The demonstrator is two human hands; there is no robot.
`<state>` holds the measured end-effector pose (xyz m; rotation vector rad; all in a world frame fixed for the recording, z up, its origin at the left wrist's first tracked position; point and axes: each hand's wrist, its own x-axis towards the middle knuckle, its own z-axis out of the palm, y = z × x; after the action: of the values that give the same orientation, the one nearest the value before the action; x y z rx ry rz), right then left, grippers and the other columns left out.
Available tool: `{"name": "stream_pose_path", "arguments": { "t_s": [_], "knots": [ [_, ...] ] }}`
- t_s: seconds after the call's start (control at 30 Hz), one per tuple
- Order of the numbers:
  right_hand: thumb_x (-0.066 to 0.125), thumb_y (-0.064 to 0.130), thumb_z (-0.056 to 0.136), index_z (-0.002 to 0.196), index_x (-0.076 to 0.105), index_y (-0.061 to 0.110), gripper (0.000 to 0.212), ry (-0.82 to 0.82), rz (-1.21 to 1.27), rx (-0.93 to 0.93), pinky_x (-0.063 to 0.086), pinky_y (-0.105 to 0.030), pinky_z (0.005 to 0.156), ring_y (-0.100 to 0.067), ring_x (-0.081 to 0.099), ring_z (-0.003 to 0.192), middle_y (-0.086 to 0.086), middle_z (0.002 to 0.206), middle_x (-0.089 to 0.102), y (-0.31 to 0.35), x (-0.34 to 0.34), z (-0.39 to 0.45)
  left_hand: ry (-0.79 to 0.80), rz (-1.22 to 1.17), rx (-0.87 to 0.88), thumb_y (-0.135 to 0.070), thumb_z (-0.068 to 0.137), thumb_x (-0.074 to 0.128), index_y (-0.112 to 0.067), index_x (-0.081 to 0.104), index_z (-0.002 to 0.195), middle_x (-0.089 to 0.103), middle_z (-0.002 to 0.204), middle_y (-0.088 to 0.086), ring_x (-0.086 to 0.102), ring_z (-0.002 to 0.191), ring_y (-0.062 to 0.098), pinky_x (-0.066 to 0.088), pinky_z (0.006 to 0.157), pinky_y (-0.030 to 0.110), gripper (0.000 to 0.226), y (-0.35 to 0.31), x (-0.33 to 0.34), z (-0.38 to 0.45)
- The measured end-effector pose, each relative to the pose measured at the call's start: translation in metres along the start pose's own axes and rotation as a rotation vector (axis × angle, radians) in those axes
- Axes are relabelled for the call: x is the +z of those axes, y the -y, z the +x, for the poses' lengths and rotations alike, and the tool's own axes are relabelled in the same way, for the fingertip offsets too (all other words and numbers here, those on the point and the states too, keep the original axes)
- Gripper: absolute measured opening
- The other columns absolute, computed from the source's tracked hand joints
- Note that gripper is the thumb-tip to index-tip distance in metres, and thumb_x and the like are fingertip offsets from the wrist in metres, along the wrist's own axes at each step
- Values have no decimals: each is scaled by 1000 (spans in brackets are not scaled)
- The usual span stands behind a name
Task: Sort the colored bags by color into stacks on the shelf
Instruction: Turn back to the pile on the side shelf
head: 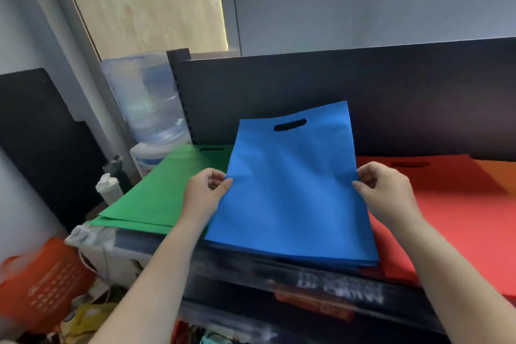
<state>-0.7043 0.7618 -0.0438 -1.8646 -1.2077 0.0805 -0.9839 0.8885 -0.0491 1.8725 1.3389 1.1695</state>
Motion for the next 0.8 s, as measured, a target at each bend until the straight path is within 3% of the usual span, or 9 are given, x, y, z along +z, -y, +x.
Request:
{"name": "stream_pose_path", "arguments": {
  "t_s": [0.33,0.5,0.67,0.8],
  "knots": [
    [68,9,83,102,67,5,19,134,-337,148,37,-25,71,-26,59,93,-10,96,66,-4,14,0,259,386,77,-24,85,68,-22,51,71,53,68,-7,50,65,13,33,53,23,22,20,12,30],
    [68,17,84,114,63,8,32,91,-432,132,42,-33,85,-29,57,107,-11,104,65,-2,-2,-3,277,519,231,-30,88,61,-15,55,90,57,94,0,52,86,19,40,72,28,16,-2,24,34],
    [62,29,89,123,57,13,38,95,-579,85,43,-32,92,-25,53,115,-6,120,59,-7,-53,-9,359,557,420,-38,92,53,-16,54,118,58,117,-4,53,110,18,44,88,33,34,-63,69,25],
    [59,36,91,132,51,17,46,81,-702,62,43,-34,94,-23,47,122,-3,127,54,-22,-114,-21,378,599,597,-41,92,52,-17,50,128,57,123,0,50,115,21,41,93,35,43,-125,123,2]
  ]
}}
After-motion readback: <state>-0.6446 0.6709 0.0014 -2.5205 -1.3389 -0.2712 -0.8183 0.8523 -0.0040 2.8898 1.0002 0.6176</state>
